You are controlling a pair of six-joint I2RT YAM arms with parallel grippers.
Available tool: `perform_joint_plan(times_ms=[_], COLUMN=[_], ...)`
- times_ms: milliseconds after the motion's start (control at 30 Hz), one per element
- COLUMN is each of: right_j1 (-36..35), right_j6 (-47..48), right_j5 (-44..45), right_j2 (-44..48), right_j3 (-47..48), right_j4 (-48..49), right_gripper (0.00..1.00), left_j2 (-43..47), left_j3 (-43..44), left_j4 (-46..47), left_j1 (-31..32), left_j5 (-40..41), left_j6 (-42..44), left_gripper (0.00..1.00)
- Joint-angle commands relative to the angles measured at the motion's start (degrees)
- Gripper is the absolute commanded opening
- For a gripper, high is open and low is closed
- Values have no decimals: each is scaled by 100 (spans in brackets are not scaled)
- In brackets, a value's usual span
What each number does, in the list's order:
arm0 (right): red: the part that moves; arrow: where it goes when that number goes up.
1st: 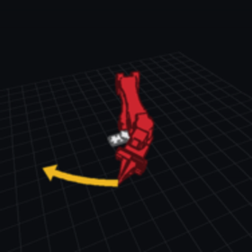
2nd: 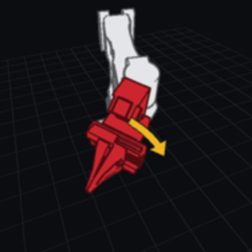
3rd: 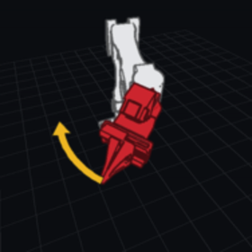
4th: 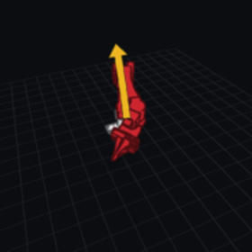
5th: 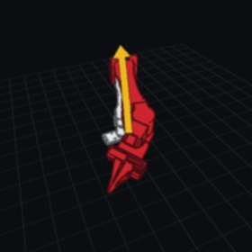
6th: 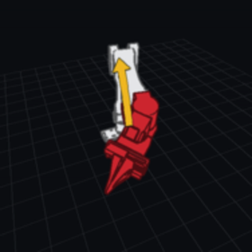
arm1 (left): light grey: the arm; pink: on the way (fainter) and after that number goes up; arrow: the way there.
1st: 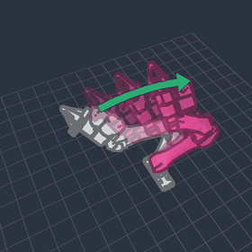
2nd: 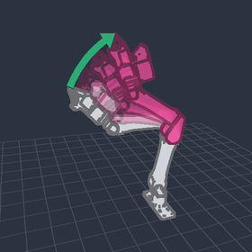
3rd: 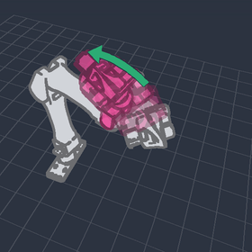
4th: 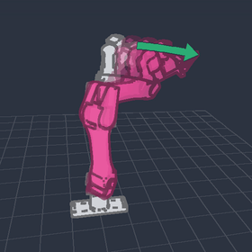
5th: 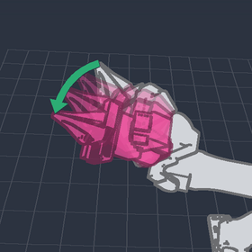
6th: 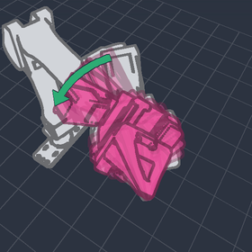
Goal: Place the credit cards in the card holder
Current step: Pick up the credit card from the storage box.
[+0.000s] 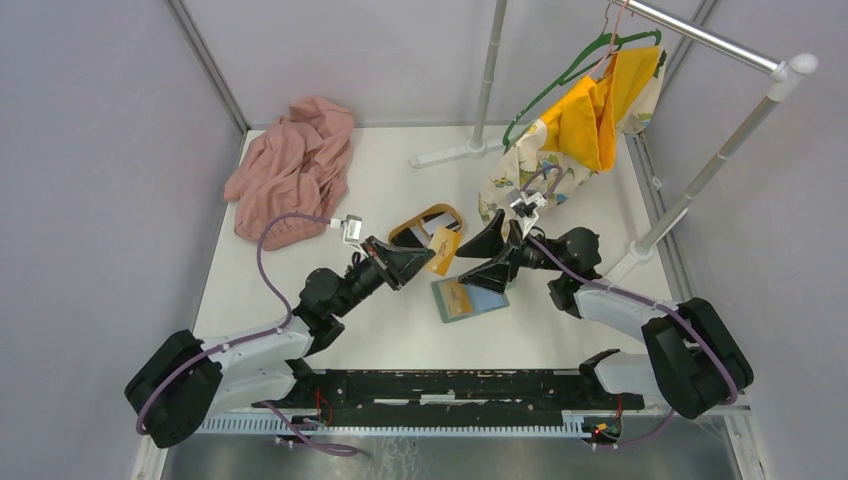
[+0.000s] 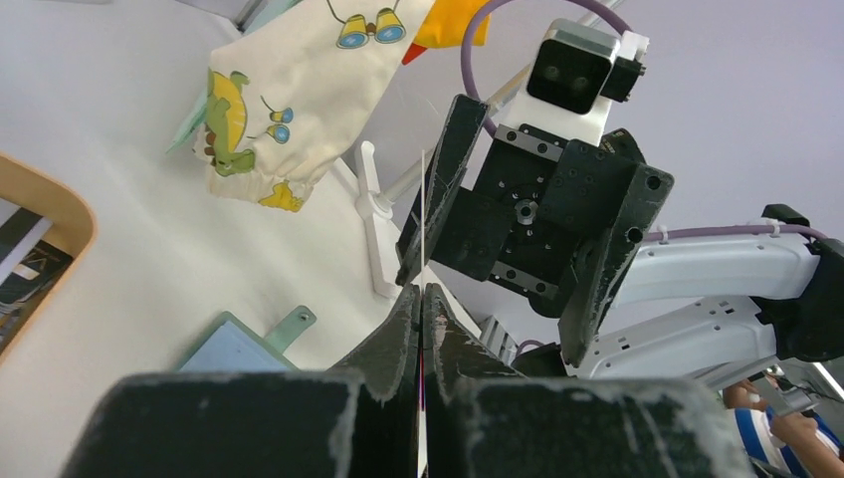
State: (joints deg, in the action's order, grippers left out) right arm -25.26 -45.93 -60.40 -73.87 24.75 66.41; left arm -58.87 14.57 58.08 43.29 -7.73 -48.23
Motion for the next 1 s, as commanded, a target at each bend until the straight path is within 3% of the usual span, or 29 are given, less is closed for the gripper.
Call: perform_joint_plan(times_ms=[0,367,533,667,700,767,867,967], right_j1=[-165,-268,-280,-276,-278,-278,-277,-292], right_j6=[-424,-224,-510,-459,-382,-233,137,1523], right_j5=[236,452,468,397,355,250,-51,-515], right_j2=[145,108,105,58,27,-11,-71,-143], right_j3=[-45,9,-16,56,107,214,417,869], right_j4=[594,80,394,283,136,-102,-553,-2126], right_gripper=[87,76,46,6,0,0,0,0], left_j2=[-160,-225,-436,-558,-547,-429,17,554], left_j3=[170,320,459,527,536,618,1004,1415], left_j4=[845,857,916,945,920,500,-1126,-2671], left_j1=[210,494,679,739,734,734,726,720], left_j5=[244,333,358,289,263,161,-101,-276], left_j6=[-152,-77,-34,-7,22,163,893,1748], left_gripper=[2,2,2,3,6,22,46,65])
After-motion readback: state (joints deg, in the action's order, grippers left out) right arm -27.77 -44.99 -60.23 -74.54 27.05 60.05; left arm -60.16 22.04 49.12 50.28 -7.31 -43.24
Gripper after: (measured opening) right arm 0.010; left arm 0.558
